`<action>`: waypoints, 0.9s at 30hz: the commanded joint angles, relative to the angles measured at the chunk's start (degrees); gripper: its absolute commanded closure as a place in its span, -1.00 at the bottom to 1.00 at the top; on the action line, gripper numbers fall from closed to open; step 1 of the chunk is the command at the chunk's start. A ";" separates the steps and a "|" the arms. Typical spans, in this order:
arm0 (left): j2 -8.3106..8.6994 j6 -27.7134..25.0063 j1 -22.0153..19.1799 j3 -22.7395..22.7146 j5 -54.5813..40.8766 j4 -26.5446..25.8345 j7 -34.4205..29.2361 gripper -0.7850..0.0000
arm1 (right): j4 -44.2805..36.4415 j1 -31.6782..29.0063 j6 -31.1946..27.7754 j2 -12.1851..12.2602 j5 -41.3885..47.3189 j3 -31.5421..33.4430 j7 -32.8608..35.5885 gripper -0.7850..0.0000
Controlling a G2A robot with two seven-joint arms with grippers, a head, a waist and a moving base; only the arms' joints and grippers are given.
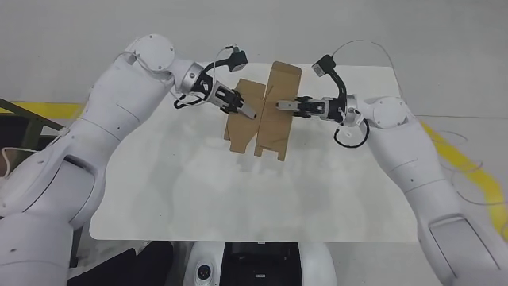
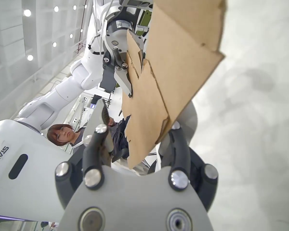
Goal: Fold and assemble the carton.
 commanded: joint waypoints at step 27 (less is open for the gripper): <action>0.13 -2.56 4.88 -9.73 -15.59 7.35 19.04 -1.00 | -2.11 -4.74 6.30 0.11 3.11 4.05 -28.21 1.00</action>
